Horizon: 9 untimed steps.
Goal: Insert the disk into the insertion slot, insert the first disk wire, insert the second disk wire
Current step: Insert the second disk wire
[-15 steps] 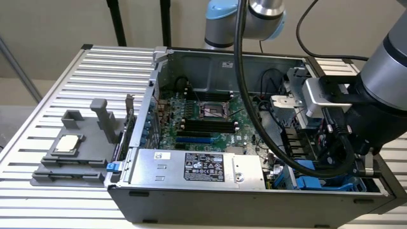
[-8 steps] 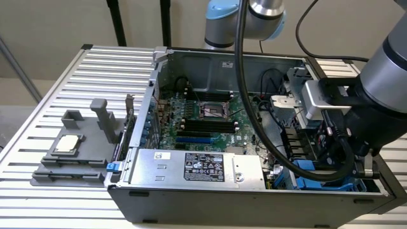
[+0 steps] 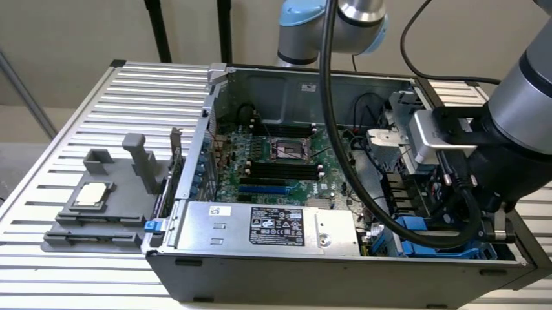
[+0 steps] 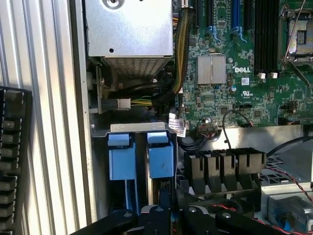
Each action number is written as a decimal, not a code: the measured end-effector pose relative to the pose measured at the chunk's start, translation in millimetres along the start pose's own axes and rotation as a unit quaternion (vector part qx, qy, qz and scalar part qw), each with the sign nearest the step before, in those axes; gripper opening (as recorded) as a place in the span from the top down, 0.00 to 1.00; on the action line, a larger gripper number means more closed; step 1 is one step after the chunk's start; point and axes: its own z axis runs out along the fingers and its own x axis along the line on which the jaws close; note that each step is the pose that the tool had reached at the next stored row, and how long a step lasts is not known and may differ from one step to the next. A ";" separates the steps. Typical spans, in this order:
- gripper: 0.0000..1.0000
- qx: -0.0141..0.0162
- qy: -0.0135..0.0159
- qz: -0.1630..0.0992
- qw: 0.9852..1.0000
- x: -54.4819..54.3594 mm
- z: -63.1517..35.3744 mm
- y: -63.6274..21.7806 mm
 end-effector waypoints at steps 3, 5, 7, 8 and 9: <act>0.84 0.000 0.000 -0.001 1.000 0.5 0.3 0.0; 0.84 0.000 -0.001 -0.002 1.000 1.1 0.6 0.0; 0.84 0.000 -0.002 -0.003 1.000 1.6 1.0 0.0; 0.84 0.000 -0.002 -0.003 1.000 2.0 1.3 0.0; 0.84 0.000 -0.002 -0.004 1.000 2.4 1.5 0.0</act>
